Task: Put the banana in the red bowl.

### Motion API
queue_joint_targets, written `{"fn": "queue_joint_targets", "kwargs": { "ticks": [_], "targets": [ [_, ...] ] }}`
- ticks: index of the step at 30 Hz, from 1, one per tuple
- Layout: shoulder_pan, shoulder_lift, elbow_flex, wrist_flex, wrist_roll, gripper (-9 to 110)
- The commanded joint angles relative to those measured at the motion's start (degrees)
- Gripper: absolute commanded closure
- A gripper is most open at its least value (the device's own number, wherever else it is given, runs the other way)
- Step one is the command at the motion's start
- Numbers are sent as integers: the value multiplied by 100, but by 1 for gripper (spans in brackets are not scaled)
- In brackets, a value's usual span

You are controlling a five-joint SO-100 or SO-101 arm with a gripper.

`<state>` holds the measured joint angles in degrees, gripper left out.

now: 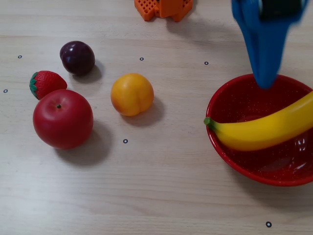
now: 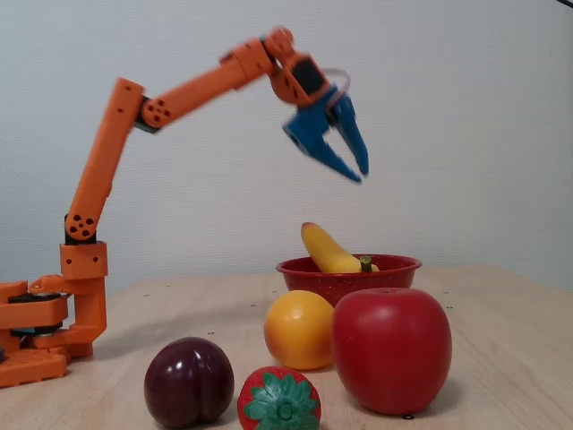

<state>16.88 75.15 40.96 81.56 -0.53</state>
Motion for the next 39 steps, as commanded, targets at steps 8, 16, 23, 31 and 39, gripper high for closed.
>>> {"fn": "queue_joint_targets", "kwargs": {
  "ticks": [8,16,23,31,39],
  "targets": [
    [-650,3111,1213,721,-589,101],
    [-1468,5704,3577,738,-773,101],
    [-1714,7576,6627,-431,-1327,101],
    [-1767,9088,10907,-3489,-1775,101],
    [-1679,10723,13307,-4289,-1890,101]
  ]
}}
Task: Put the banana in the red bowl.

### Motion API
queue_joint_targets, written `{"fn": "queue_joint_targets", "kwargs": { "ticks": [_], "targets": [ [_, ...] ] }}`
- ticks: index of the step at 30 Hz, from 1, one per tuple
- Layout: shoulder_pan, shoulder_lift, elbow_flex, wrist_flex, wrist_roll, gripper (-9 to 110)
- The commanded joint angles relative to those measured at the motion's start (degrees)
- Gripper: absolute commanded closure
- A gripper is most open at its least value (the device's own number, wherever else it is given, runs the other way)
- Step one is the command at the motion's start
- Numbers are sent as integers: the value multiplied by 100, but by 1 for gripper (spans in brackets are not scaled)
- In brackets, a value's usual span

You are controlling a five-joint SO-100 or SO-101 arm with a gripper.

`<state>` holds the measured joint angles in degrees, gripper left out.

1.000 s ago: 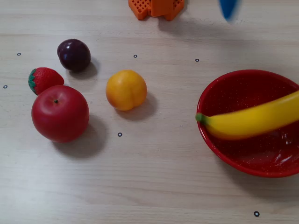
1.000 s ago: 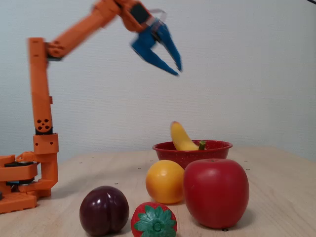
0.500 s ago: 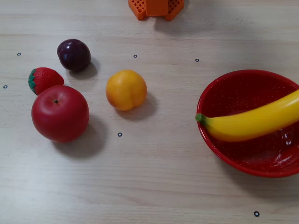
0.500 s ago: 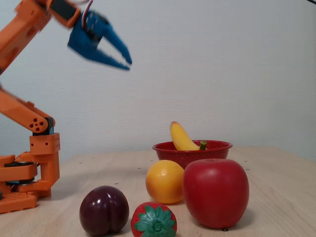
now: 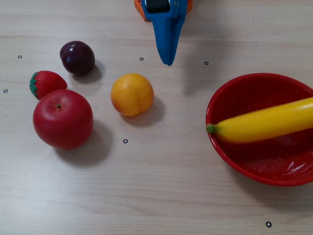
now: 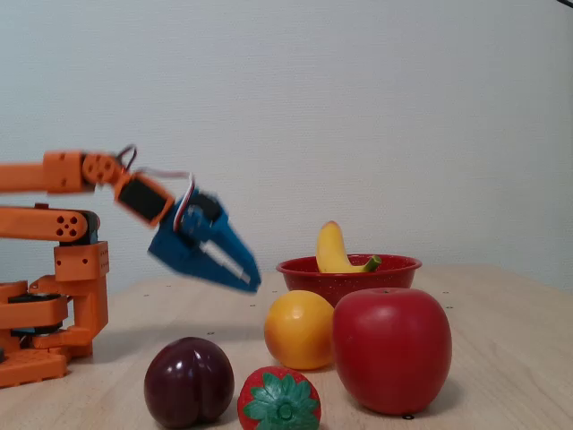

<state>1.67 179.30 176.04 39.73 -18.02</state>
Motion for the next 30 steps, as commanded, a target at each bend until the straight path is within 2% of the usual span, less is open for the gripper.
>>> {"fn": "queue_joint_targets", "kwargs": {
  "ticks": [1,6,30],
  "targets": [
    [-185,519,-53,-26,-149,101],
    [-158,1037,-35,1239,-316,101],
    [-185,1037,-35,1248,-290,101]
  ]
}}
